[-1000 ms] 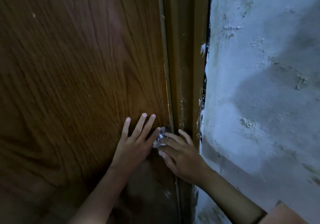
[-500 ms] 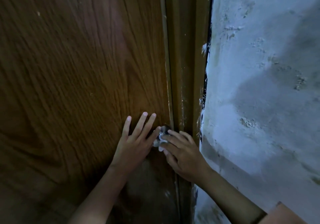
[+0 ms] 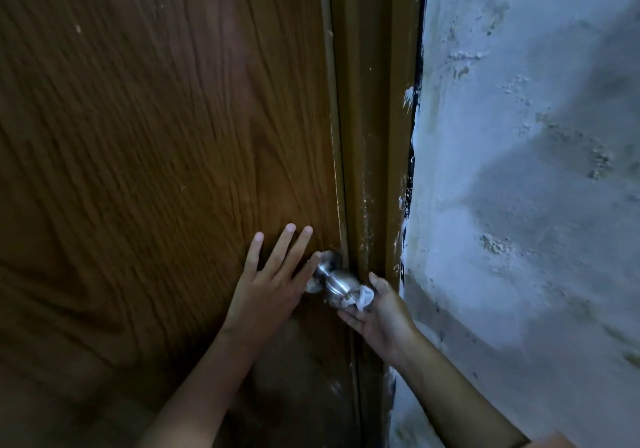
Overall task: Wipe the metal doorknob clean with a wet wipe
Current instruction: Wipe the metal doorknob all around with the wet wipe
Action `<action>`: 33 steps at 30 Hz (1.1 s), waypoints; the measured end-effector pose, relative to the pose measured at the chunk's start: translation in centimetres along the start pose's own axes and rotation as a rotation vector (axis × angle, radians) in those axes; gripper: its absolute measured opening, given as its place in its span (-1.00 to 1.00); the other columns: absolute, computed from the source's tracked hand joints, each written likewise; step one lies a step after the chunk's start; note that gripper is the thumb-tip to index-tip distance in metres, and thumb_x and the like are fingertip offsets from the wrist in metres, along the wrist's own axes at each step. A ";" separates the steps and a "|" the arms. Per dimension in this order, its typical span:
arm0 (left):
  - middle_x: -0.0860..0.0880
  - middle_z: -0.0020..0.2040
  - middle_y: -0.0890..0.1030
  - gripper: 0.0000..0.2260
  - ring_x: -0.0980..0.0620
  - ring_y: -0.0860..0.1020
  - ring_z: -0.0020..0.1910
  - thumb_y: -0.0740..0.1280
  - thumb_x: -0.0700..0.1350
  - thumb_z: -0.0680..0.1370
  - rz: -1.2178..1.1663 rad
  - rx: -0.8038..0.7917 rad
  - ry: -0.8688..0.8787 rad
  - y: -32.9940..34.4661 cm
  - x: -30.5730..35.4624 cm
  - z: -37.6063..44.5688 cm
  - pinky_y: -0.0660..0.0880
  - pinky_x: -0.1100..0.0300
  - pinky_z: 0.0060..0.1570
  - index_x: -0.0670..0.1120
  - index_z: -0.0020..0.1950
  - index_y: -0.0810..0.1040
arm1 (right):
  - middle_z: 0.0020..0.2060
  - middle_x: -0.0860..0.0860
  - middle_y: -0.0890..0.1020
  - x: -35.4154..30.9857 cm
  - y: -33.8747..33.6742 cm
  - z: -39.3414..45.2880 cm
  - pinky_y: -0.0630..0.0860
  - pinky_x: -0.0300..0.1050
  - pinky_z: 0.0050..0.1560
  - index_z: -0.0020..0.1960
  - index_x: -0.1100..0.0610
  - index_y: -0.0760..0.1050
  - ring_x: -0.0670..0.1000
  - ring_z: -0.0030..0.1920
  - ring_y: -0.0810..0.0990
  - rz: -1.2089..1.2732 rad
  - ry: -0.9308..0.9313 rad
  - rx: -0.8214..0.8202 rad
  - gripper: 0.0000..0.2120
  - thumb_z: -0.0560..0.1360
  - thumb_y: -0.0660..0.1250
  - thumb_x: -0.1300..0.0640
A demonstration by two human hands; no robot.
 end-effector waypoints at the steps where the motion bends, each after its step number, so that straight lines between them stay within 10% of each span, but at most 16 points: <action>1: -0.08 0.40 0.41 -0.37 -0.13 0.22 0.38 0.41 0.20 0.33 -0.004 -0.005 -0.001 0.0 0.0 0.0 0.14 -0.19 0.29 0.06 0.36 0.37 | -0.05 0.10 0.60 -0.3 0.2 0.0 0.50 -0.06 0.04 -0.08 0.09 0.46 0.08 0.02 0.58 -0.066 -0.054 0.014 -0.78 0.57 0.08 0.03; 6: -0.09 0.39 0.41 -0.41 -0.13 0.22 0.38 0.40 0.18 0.35 -0.016 -0.014 0.006 -0.1 0.1 0.0 0.14 -0.19 0.29 0.06 0.34 0.41 | -0.06 0.05 0.66 -1.6 0.8 -0.3 0.47 -0.13 0.01 -0.14 0.00 0.59 -0.01 -0.01 0.59 -0.463 -0.362 0.106 -0.77 0.54 0.16 0.07; 12: -0.10 0.40 0.41 -0.39 -0.14 0.22 0.38 0.41 0.19 0.33 -0.009 -0.023 0.008 0.0 0.0 0.0 0.14 -0.19 0.29 0.07 0.34 0.41 | 0.01 0.08 0.63 -0.1 0.2 -0.9 0.50 -0.18 0.03 0.08 0.13 0.53 -0.01 0.05 0.57 -0.256 -0.253 -0.005 -0.74 0.57 0.08 0.18; 17: -0.09 0.39 0.42 -0.43 -0.13 0.22 0.38 0.38 0.17 0.37 -0.006 -0.007 0.007 -0.1 0.0 0.0 0.15 -0.18 0.29 0.06 0.34 0.41 | 0.13 -0.13 0.51 0.5 -0.3 -1.5 0.35 -0.61 -0.01 0.27 0.11 0.42 -0.31 0.09 0.44 -0.615 -0.616 0.051 -0.70 0.59 0.07 0.19; 22: -0.09 0.39 0.42 -0.42 -0.14 0.22 0.37 0.39 0.18 0.35 0.002 -0.020 0.012 -0.2 0.0 0.0 0.15 -0.18 0.28 0.07 0.34 0.41 | 0.23 0.03 0.53 1.6 -1.5 -0.7 0.39 -0.28 0.21 0.28 0.15 0.41 -0.08 0.23 0.46 -0.682 -0.591 0.054 -0.69 0.58 0.08 0.21; 33: -0.10 0.39 0.42 -0.39 -0.14 0.23 0.37 0.39 0.16 0.36 -0.005 -0.001 0.010 -0.1 0.0 0.0 0.15 -0.18 0.30 0.04 0.36 0.34 | 0.01 -0.13 0.56 2.3 -1.3 -1.2 0.34 -0.65 -0.14 0.20 0.16 0.48 -0.36 -0.10 0.50 -0.759 -0.827 0.307 -0.73 0.51 0.24 0.25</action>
Point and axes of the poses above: each hand's wrist, its own z-axis towards the middle knuckle, its own y-axis out of the palm, x = y × z, the point moved 2 cm from there along z, towards the middle knuckle
